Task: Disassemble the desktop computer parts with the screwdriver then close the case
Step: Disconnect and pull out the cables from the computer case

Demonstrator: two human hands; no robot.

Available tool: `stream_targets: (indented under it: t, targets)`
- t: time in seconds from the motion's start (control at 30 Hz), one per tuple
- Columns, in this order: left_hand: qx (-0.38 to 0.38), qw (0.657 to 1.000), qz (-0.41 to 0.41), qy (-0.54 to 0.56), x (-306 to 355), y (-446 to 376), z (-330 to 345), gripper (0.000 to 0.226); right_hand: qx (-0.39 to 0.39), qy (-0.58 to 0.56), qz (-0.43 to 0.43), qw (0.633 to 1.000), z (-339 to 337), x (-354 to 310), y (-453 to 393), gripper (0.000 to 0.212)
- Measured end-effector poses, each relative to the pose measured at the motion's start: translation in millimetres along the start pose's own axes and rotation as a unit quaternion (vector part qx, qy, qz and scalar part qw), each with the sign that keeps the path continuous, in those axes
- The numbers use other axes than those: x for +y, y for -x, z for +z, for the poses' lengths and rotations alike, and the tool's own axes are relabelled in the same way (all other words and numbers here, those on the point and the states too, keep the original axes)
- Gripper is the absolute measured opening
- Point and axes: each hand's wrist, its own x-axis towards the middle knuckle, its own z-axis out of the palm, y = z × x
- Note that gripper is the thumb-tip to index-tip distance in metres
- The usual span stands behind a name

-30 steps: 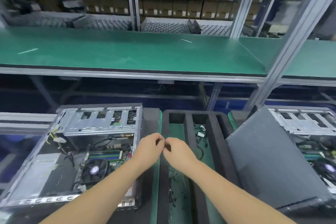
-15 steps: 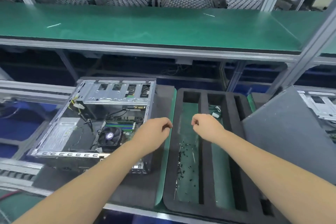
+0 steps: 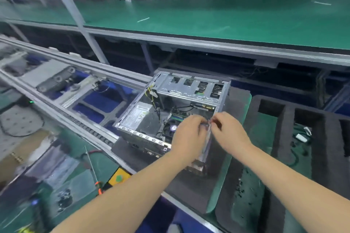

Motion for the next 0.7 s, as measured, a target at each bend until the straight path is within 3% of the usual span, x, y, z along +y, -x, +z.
stream_targets:
  t: [0.13,0.27,0.33,0.4,0.47,0.57,0.7]
  targets:
    - [0.075,0.991,-0.112,-0.017,-55.1,-26.8,-53.4,0.019,0.010,0.096,-0.061,0.993,30.6,-37.5,-31.2,0.015]
    - [0.175,0.972,-0.146,-0.063,-115.9,-73.2,-105.6,0.024,0.008,0.195,0.008,0.981,56.4,-44.5,-51.9,0.041]
    - [0.152,0.976,-0.135,-0.083,-146.9,-104.5,-123.6,0.035,-0.016,0.249,0.029,0.968,66.6,-46.0,-61.6,0.049]
    - [0.025,0.983,-0.027,-0.177,-176.8,-134.6,-131.3,0.043,-0.027,0.263,0.047,0.963,72.9,-47.5,-69.3,0.055]
    - [-0.082,0.938,0.129,-0.312,-199.0,-158.8,-131.3,0.042,-0.023,0.257,0.066,0.964,75.1,-48.0,-73.1,0.060]
    - [-0.126,0.867,0.311,-0.369,-205.3,-184.1,-120.0,0.028,-0.014,0.255,0.085,0.963,76.1,-48.4,-74.0,0.067]
    - [-0.175,0.825,0.415,-0.342,-178.0,-192.1,-91.2,0.028,-0.007,0.251,0.091,0.964,77.8,-49.9,-74.5,0.069]
